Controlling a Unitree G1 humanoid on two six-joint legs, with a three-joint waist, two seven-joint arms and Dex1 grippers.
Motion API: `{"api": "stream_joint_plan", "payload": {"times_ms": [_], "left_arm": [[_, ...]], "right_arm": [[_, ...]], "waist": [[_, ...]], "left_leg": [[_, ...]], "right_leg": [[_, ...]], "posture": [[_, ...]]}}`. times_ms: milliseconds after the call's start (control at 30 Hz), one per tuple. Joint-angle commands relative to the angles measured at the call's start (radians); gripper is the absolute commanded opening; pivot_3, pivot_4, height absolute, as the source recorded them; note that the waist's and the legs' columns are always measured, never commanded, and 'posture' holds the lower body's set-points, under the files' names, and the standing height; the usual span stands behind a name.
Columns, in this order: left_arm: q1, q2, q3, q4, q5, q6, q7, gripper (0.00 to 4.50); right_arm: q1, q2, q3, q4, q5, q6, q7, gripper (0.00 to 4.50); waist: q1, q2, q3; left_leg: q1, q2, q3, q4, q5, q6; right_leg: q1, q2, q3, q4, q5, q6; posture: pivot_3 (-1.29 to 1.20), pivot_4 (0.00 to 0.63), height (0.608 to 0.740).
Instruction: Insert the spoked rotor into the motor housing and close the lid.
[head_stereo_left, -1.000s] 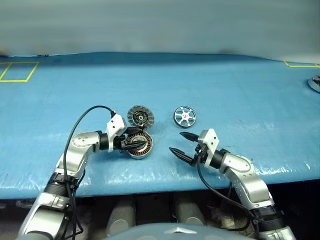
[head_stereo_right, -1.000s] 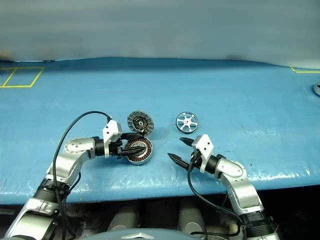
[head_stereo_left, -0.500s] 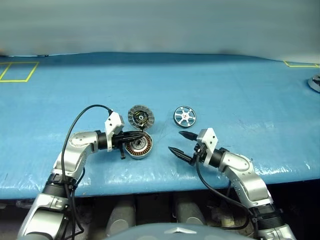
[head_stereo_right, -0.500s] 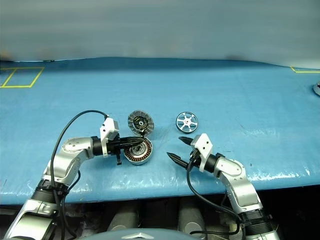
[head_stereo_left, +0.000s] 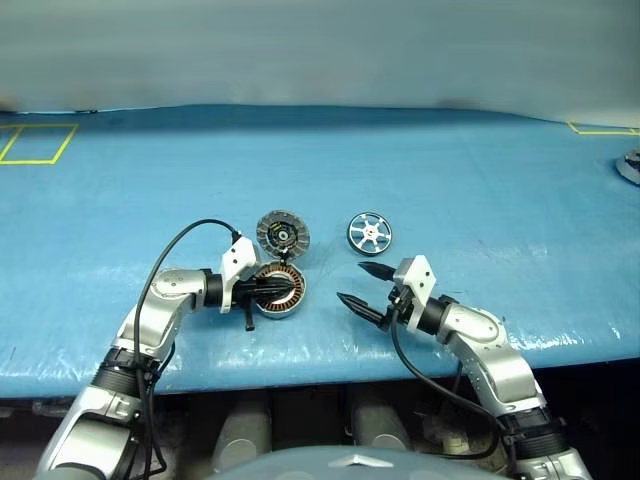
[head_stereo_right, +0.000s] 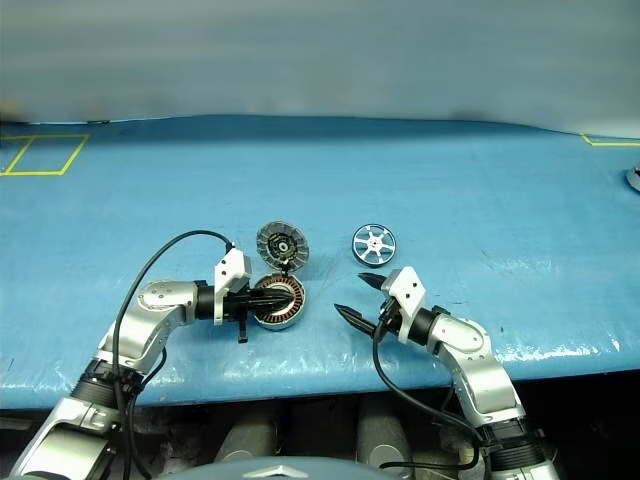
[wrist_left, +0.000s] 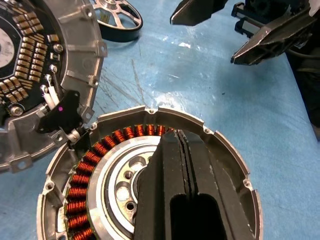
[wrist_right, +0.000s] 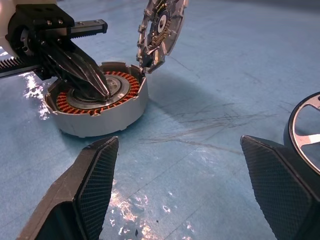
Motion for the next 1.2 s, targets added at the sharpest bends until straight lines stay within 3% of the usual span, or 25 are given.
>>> {"api": "stream_joint_plan", "payload": {"times_ms": [33, 267, 567, 867, 1200], "left_arm": [[0.0, 0.026, -0.01, 0.018, 0.043, -0.013, 0.006, 0.02], [0.012, 0.022, 0.066, -0.008, -0.012, 0.002, 0.034, 0.02], [0.014, -0.049, 0.208, -0.083, -0.16, 0.011, 0.1, 0.02], [0.054, -0.051, 0.211, -0.106, -0.166, 0.014, 0.114, 0.02], [0.064, -0.019, 0.08, -0.088, -0.053, 0.005, 0.09, 0.02]], "right_arm": [[-0.014, 0.0, -0.009, -0.017, 0.003, -0.015, -0.006, 4.12], [-0.025, 0.01, -0.006, -0.001, -0.01, -0.033, -0.015, 4.12], [-0.043, 0.014, 0.01, 0.023, -0.028, -0.051, -0.012, 4.12], [-0.072, 0.026, -0.004, 0.051, -0.071, -0.092, -0.065, 4.12], [-0.082, 0.02, 0.014, 0.07, -0.086, -0.104, -0.057, 4.12]], "waist": [[0.0, 0.0, 0.0], [-0.003, 0.0, 0.0], [0.001, 0.0, 0.0], [0.0, 0.0, 0.0], [-0.001, 0.0, 0.0]], "left_leg": [[0.0, 0.0, 0.0, 0.0, 0.0, 0.0], [0.001, 0.0, 0.0, 0.0, 0.0, 0.0], [0.0, 0.0, 0.0, 0.0, 0.0, 0.0], [0.0, 0.0, 0.0, 0.0, 0.0, 0.0], [0.0, 0.0, 0.0, 0.001, 0.0, 0.0]], "right_leg": [[0.0, 0.0, 0.0, 0.0, 0.0, 0.0], [0.0, 0.0, 0.0, 0.001, 0.0, 0.0], [0.0, 0.0, 0.0, 0.0, 0.0, 0.001], [0.0, 0.0, 0.0, 0.0, 0.0, 0.001], [0.0, 0.0, 0.001, 0.0, 0.0, 0.0]], "posture": [[0.0, 0.15, 0.74], [0.0, 0.15, 0.74], [0.0, 0.15, 0.74], [0.0, 0.15, 0.74], [0.0, 0.15, 0.74]]}}
